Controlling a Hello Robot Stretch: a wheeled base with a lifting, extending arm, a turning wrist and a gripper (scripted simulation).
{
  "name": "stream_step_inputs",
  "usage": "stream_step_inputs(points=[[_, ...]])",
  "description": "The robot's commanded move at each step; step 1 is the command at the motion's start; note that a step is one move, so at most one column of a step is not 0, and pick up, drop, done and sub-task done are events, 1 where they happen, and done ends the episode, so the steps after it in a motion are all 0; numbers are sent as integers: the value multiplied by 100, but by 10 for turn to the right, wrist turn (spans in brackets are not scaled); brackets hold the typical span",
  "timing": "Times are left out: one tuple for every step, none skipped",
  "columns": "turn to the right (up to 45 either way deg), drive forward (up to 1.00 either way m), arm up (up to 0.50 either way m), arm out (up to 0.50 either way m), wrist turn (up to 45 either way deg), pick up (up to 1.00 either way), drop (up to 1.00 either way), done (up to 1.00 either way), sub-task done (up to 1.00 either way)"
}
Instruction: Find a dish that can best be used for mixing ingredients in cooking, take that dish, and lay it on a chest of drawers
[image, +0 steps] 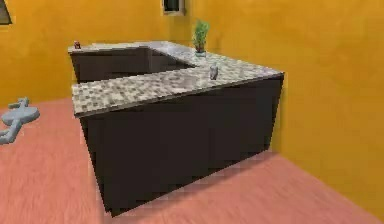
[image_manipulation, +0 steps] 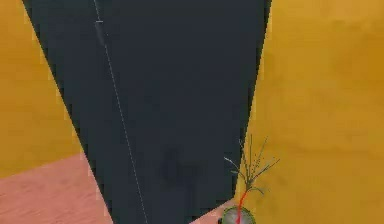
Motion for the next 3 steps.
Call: stream_step_inputs(points=[[-450,0,0,0,0,0,0,0,0],[-180,0,0,0,0,0,0,0,0],[0,100,0,0,0,0,0,0,0]])
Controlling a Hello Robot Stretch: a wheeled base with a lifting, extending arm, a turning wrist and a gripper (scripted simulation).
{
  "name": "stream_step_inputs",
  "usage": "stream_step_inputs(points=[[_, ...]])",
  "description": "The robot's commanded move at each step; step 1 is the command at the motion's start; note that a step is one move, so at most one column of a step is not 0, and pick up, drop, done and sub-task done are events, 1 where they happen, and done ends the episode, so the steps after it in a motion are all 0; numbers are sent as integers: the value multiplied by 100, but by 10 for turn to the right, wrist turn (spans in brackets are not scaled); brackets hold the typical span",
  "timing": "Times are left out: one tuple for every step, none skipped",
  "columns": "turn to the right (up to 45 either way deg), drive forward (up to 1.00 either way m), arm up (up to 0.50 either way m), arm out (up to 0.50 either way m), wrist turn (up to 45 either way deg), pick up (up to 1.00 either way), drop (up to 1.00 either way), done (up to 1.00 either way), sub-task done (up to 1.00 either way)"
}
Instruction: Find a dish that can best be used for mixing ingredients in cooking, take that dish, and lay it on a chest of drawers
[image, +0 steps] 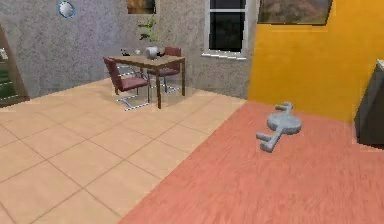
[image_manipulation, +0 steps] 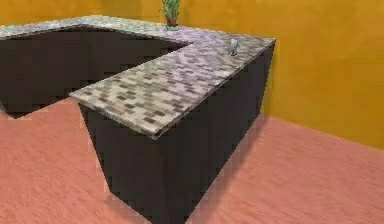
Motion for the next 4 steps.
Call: stream_step_inputs(points=[[0,5,0,0,0,0,0,0,0],[330,0,0,0,0,0,0,0,0],[0,100,0,0,0,0,0,0,0],[120,0,0,0,0,0,0,0,0]])
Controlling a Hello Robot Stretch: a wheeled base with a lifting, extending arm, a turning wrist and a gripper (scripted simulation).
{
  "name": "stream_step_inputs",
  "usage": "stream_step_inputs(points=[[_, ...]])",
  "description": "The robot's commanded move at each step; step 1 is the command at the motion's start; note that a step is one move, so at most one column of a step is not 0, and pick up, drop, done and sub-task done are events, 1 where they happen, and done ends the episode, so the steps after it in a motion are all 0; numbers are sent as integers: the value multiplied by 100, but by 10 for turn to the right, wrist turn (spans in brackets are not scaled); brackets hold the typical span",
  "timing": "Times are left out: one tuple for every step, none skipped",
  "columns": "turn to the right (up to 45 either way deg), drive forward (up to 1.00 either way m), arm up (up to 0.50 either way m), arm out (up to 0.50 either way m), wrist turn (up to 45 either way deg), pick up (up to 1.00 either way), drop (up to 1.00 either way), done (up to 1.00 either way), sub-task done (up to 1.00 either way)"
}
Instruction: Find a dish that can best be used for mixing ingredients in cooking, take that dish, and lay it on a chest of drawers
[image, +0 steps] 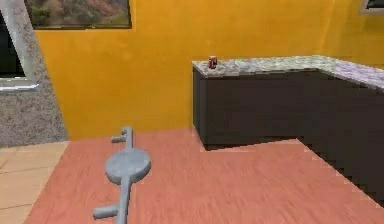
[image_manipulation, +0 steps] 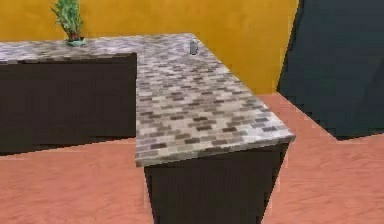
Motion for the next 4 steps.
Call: stream_step_inputs(points=[[0,20,0,0,0,0,0,0,0],[150,0,0,0,0,0,0,0,0],[0,100,0,0,0,0,0,0,0],[270,0,0,0,0,0,0,0,0]])
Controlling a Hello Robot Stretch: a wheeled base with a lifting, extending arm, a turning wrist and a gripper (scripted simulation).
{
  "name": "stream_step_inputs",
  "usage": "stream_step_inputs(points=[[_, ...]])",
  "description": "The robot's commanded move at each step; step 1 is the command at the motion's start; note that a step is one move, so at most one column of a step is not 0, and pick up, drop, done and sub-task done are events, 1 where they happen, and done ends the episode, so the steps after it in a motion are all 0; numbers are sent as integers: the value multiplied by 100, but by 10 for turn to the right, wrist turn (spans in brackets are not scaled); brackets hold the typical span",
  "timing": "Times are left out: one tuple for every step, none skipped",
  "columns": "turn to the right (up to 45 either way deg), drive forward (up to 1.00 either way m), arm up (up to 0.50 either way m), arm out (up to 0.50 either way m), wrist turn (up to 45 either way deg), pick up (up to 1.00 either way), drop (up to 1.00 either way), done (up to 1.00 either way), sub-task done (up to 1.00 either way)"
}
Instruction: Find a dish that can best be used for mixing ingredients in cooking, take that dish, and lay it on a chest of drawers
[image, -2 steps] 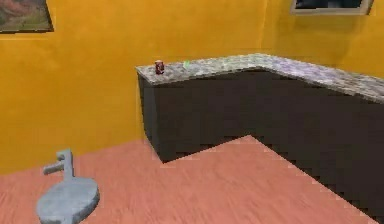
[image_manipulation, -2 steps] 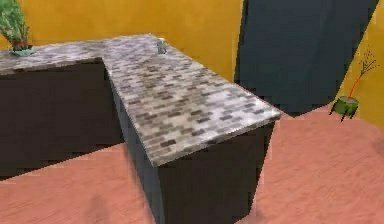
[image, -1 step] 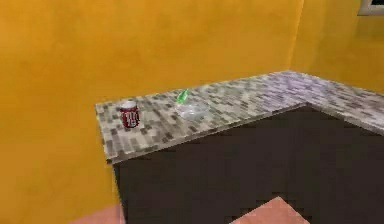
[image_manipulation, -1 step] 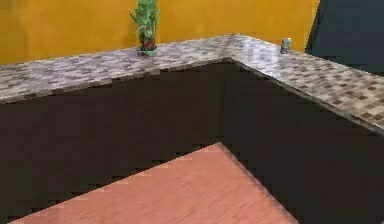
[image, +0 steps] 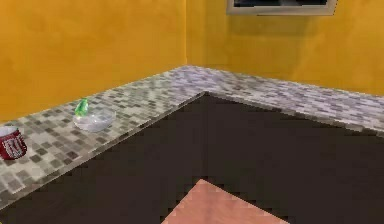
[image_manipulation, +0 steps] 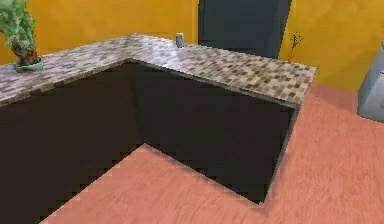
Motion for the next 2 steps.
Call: stream_step_inputs(points=[[0,5,0,0,0,0,0,0,0],[-450,0,0,0,0,0,0,0,0]])
